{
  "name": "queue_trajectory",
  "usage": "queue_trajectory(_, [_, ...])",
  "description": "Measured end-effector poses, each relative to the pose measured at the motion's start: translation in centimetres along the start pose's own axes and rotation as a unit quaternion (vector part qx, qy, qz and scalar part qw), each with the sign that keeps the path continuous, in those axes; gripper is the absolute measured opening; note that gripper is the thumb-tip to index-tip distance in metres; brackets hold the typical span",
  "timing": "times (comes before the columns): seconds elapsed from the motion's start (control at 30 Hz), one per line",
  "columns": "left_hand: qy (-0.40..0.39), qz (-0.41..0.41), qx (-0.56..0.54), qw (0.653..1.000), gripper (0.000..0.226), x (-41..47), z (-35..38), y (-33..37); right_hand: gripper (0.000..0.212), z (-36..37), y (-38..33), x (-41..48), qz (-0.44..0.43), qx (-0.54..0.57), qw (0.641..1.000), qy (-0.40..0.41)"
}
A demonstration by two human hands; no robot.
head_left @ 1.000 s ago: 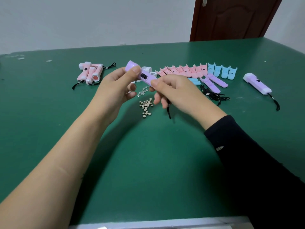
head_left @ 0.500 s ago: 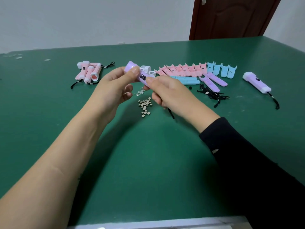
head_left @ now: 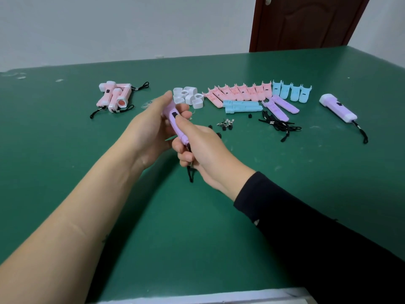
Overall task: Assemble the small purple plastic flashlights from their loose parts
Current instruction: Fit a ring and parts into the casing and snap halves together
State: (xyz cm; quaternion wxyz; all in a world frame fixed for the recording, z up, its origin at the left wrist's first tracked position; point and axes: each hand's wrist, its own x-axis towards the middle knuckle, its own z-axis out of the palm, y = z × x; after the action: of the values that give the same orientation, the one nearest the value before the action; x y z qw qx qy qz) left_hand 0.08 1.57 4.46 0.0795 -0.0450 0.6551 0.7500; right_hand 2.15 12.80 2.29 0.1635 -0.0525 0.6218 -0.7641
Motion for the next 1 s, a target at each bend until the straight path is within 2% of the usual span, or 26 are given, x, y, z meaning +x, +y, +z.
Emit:
queue_trajectory(0.13, [0.05, 0.011, 0.006, 0.999, 0.033, 0.21, 0.43, -0.62, 0.029, 0.07, 0.25, 0.01, -0.007, -0.029, 1.0, 0.005])
queue_trajectory(0.3, [0.063, 0.019, -0.015, 0.998, 0.033, 0.5, 0.28, -0.81, 0.029, 0.49, 0.51, 0.08, -0.007, -0.041, 0.999, 0.032])
queue_trajectory(0.43, [0.08, 0.013, -0.028, 0.996, 0.032, 0.67, 0.39, -1.04, 0.028, 0.79, 0.62, -0.13, 0.008, -0.022, 1.0, 0.003])
queue_trajectory(0.63, [0.065, 0.018, -0.079, 0.995, 0.029, 0.79, 0.11, -0.8, 0.034, 0.74, 0.58, -0.08, 0.025, -0.019, 0.999, -0.024])
queue_trajectory(1.0, [0.057, -0.002, -0.064, 0.996, 0.042, 0.9, -0.2, -0.46, 0.03, 0.69, 0.73, 0.04, 0.045, 0.046, 0.997, -0.042])
